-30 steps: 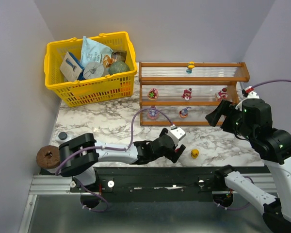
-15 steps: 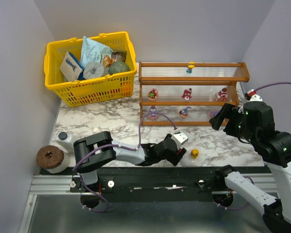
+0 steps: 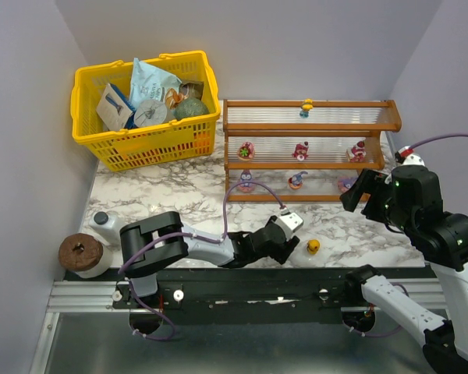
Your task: Place and organize the plastic toys onto the shelf
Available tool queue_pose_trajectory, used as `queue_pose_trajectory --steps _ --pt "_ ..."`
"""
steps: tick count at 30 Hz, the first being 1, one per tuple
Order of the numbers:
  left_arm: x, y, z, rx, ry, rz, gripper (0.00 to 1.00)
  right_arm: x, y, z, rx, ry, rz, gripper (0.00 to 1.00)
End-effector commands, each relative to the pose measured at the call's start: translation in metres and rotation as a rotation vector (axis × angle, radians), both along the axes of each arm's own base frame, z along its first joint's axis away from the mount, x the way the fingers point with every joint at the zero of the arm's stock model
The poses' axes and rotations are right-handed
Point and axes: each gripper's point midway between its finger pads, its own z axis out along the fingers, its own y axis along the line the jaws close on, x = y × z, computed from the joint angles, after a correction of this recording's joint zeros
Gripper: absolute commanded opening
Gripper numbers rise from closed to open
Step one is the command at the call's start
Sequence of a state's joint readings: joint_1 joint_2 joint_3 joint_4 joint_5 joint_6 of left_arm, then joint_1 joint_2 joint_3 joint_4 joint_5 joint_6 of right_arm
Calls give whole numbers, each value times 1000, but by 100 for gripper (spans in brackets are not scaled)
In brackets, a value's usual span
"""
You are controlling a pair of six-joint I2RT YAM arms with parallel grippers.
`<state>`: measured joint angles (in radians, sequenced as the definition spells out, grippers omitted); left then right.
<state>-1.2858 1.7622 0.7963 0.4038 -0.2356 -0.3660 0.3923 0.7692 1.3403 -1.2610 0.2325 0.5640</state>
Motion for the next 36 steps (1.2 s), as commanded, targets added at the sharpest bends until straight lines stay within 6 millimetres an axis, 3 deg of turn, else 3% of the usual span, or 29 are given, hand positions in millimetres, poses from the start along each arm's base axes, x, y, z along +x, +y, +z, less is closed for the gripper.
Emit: queue_pose_trajectory --steps 1,10,21,24,25,27,28,29,30,32,33,34,36 --pt "5 -11 10 -36 -46 23 68 -5 -10 6 -38 -14 -16 93" --pt "7 -15 9 -37 -56 30 51 -5 -12 4 -51 -3 -17 93" --pt "10 -16 27 -25 -44 58 11 -4 -13 3 -46 -9 -33 92" --pt "12 -13 50 -29 -46 79 10 0 -10 2 -35 -15 -29 92" --pt "15 -13 72 -60 -65 98 10 0 -10 1 -33 -18 -33 92" --pt "19 -1 84 -13 -74 126 10 3 -8 -2 -25 -20 -34 92" --pt "26 0 106 -29 -102 162 10 4 -7 -2 -23 -22 -35 92" --pt "28 6 127 -46 -115 181 10 5 -7 -3 -19 -23 -38 92" --pt "29 17 131 -3 -115 195 10 7 -6 -3 -16 -28 -42 92" --pt "41 27 173 -42 -127 255 10 8 -6 -7 -16 -20 -45 92" --pt "43 40 174 12 -115 270 10 10 -6 -6 -17 -27 -47 92" --pt "54 44 200 -20 -120 308 10 11 -6 -6 -16 -30 -50 92" --pt "63 65 214 13 -112 373 10 13 -6 -8 -20 -33 -53 92"
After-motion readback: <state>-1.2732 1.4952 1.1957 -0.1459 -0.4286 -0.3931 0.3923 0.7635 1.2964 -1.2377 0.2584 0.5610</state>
